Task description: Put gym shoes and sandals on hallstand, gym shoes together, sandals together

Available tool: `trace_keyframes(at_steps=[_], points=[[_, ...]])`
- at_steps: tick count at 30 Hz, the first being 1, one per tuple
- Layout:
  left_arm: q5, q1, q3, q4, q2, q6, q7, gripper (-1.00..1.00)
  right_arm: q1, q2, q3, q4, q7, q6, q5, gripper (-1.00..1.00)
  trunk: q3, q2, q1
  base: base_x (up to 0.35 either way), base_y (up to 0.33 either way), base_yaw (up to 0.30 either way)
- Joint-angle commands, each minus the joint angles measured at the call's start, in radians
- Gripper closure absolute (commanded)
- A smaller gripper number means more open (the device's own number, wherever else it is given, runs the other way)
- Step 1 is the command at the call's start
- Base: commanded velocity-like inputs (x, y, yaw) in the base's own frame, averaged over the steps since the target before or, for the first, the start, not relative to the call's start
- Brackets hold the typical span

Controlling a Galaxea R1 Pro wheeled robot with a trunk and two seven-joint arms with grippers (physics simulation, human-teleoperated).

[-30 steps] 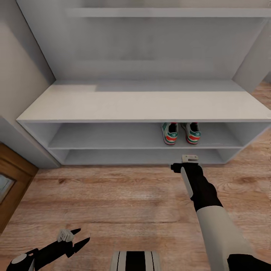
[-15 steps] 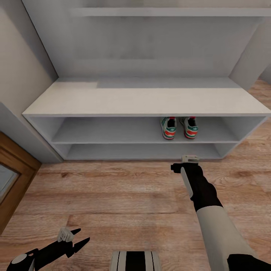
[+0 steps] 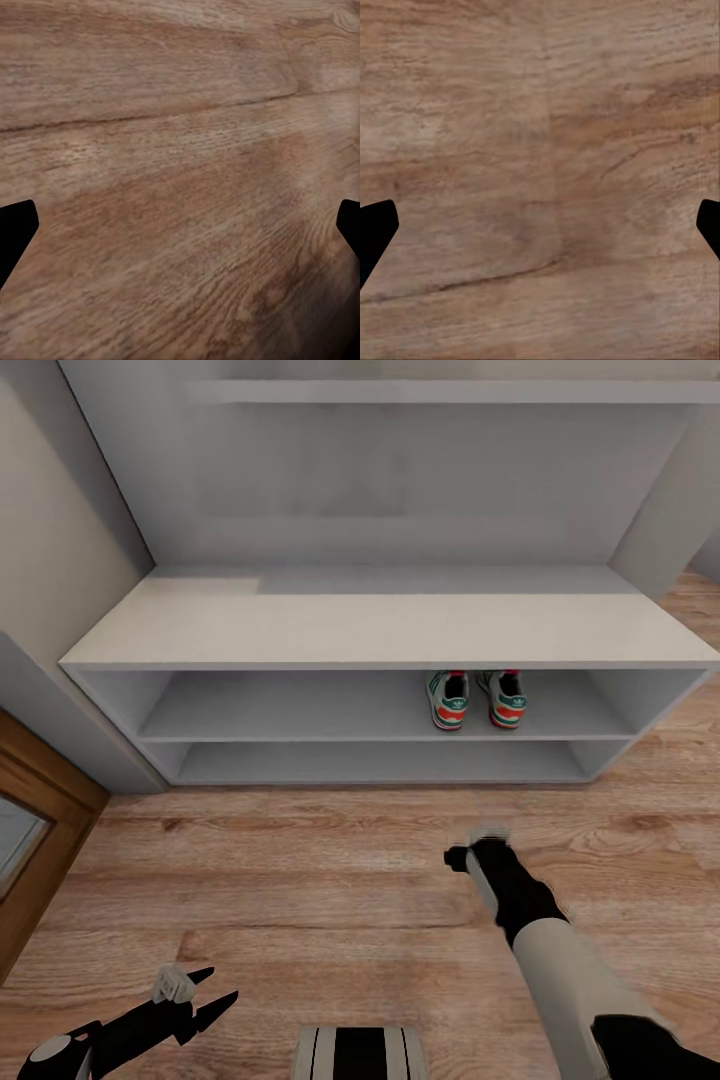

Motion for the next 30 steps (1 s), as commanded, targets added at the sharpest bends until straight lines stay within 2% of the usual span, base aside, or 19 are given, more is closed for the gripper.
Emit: trace_keyframes(at_steps=[1,3,7,8,9,10,11,13,16,22,24,25,30], points=[[-0.01,-0.001,0.007,0.0,-0.001,-0.01,-0.004,-1.0,0.0,0.001,-0.003,0.042,-0.001,-0.05,0.002,-1.0,-0.001,0.0,0.0,0.0,0.0,0.0],[-0.01,-0.001,0.008,0.0,0.001,-0.01,-0.001,-1.0,0.0,0.001,-0.003,0.159,0.0,-0.166,0.002,-1.0,-0.001,0.0,0.0,0.0,0.0,0.0],[-0.01,0.001,0.008,0.005,0.003,-0.01,0.027,-1.0,-0.001,0.001,-0.003,0.26,0.001,-0.241,0.002,-1.0,-0.001,0.0,0.0,0.0,0.0,0.0],[-0.01,0.002,0.008,0.02,0.003,-0.01,0.06,-1.0,0.0,0.001,-0.003,0.323,0.001,-0.305,0.002,-1.0,-0.001,0.0,0.0,0.0,0.0,0.0],[-0.011,0.002,0.008,0.024,0.003,-0.01,0.071,-1.0,0.0,0.001,-0.004,0.341,0.001,-0.326,0.002,-1.0,-0.001,0.0,0.0,0.0,0.0,0.0],[-0.011,0.002,0.008,0.037,0.004,-0.011,0.115,-1.0,0.0,0.0,-0.003,0.398,0.001,-0.4,0.002,-1.0,-0.001,0.0,0.0,0.0,0.0,0.0],[-0.011,0.002,0.008,0.042,0.004,-0.011,0.132,-1.0,-0.001,-0.001,-0.003,0.418,0.001,-0.426,0.002,-1.0,-0.001,0.0,0.0,0.0,0.0,0.0],[-0.011,0.003,0.008,0.061,0.004,-0.012,0.205,-1.0,0.0,-0.001,-0.004,0.495,0.001,-0.519,0.002,-1.0,-0.001,0.0,0.0,0.0,0.0,0.0],[-0.01,0.002,0.008,0.085,0.004,-0.012,0.257,-1.0,0.0,-0.003,-0.004,0.551,0.001,-0.564,0.002,-1.0,-0.001,0.0,0.0,0.0,0.0,0.0],[-0.009,0.002,0.009,0.144,0.004,-0.054,0.318,-1.0,0.001,-0.007,-0.005,0.6,0.002,-0.592,0.001,-1.0,-0.001,0.0,0.0,0.0,0.0,0.0],[-0.008,0.002,0.011,0.181,0.004,-0.085,0.383,-1.0,0.013,-0.008,-0.005,0.606,0.002,-0.596,0.001,-1.0,-0.001,0.0,0.0,0.0,0.0,0.0],[-0.008,0.003,0.011,0.194,0.004,-0.095,0.447,-1.0,0.032,-0.008,-0.005,0.607,0.002,-0.596,0.002,-1.0,-0.001,0.0,0.0,0.0,0.0,0.0],[-0.008,0.003,0.011,0.198,0.004,-0.097,0.477,-1.0,0.039,-0.008,-0.004,0.608,0.002,-0.596,0.002,-1.0,-0.001,0.0,0.0,0.0,0.0,0.0]])
